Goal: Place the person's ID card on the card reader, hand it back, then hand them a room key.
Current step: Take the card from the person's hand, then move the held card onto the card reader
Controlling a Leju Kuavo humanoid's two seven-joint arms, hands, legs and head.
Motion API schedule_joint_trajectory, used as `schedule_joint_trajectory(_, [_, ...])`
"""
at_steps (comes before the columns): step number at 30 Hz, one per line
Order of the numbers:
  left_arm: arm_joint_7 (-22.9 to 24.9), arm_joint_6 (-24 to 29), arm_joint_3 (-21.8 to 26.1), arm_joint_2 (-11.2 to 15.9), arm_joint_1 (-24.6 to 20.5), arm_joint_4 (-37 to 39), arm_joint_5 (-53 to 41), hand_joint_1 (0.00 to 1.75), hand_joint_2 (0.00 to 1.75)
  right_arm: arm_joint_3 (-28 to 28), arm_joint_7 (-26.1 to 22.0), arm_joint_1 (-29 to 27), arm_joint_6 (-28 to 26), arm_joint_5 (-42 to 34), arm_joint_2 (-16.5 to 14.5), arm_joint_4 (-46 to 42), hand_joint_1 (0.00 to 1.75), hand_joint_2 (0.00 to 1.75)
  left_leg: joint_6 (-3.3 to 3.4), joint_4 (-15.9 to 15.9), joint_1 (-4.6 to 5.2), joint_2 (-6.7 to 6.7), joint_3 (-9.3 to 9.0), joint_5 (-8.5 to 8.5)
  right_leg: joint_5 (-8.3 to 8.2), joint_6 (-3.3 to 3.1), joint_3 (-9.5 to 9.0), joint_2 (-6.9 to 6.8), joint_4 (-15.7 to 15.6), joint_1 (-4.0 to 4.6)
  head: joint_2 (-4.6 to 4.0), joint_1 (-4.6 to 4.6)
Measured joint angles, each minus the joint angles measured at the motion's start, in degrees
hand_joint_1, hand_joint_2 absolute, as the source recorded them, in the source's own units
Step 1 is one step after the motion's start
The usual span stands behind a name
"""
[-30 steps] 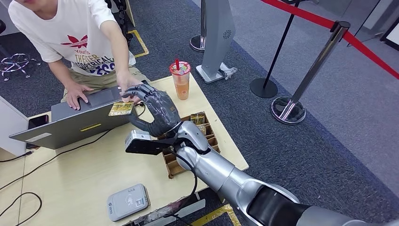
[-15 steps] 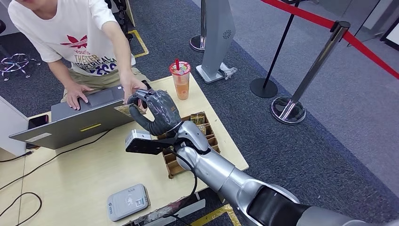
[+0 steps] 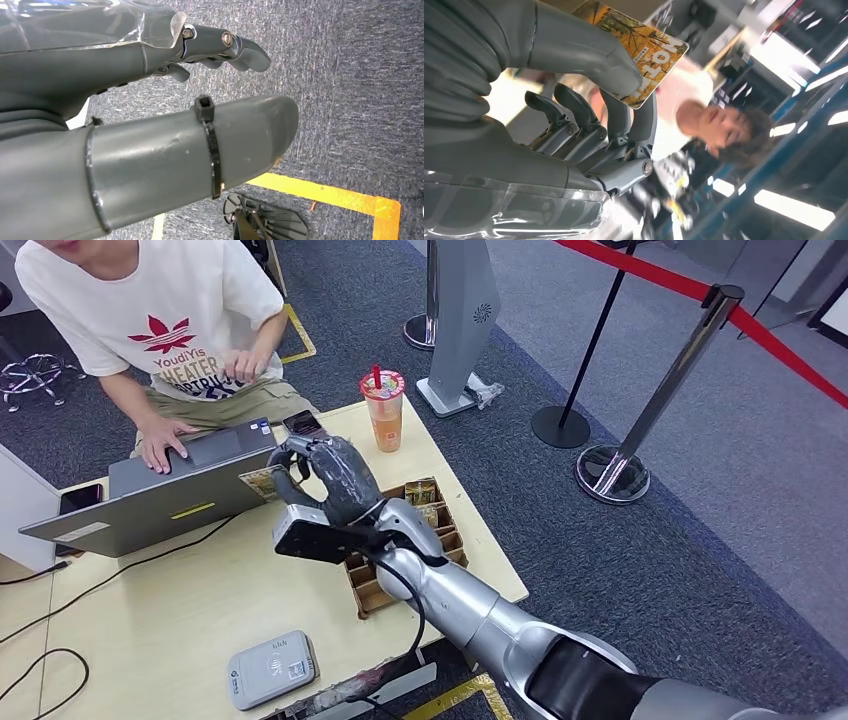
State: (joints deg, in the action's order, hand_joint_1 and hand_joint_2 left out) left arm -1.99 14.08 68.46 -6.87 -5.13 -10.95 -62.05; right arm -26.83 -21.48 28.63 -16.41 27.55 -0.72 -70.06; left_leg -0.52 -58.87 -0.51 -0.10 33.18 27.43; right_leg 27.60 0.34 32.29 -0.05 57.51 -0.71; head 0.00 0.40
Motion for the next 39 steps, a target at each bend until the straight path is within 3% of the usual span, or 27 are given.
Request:
schedule_joint_trajectory(9, [0.0,-0.5,0.0,0.1,0.0,0.0,0.1,0.0,0.0,0.1,-0.3,-1.0,16.0,-18.6,0.1,-1.3,1.75,1.75,0.0,0.0,0.0,0.0,0.0,0.0,0.0,0.0,0.0,0.0,0.0,0.0,0.0,-0.01])
schedule_joint_trajectory(17, [0.0,-0.7,0.0,0.2,0.0,0.0,0.5,0.0,0.0,-1.8,1.2,-3.1,26.5,-26.7,0.4,-0.8,1.75,1.75,0.0,0.0,0.0,0.0,0.0,0.0,0.0,0.0,0.0,0.0,0.0,0.0,0.0,-0.01])
schedule_joint_trajectory(24, [-0.1,-0.6,0.1,0.2,0.0,0.0,1.2,0.0,0.0,-6.7,1.6,-4.3,29.5,-28.5,0.7,1.8,1.75,1.75,0.0,0.0,-0.02,0.01,0.0,0.0,0.0,0.0,0.0,0.01,0.0,0.01,0.0,-0.01])
schedule_joint_trajectory(39, [-0.5,-0.7,0.2,0.3,0.0,0.0,0.7,0.0,0.0,-15.3,2.5,-5.3,29.7,-30.6,0.7,9.1,1.75,1.75,0.0,0.0,-0.02,0.0,0.0,0.0,0.0,0.0,0.0,0.0,0.0,0.01,0.0,-0.01])
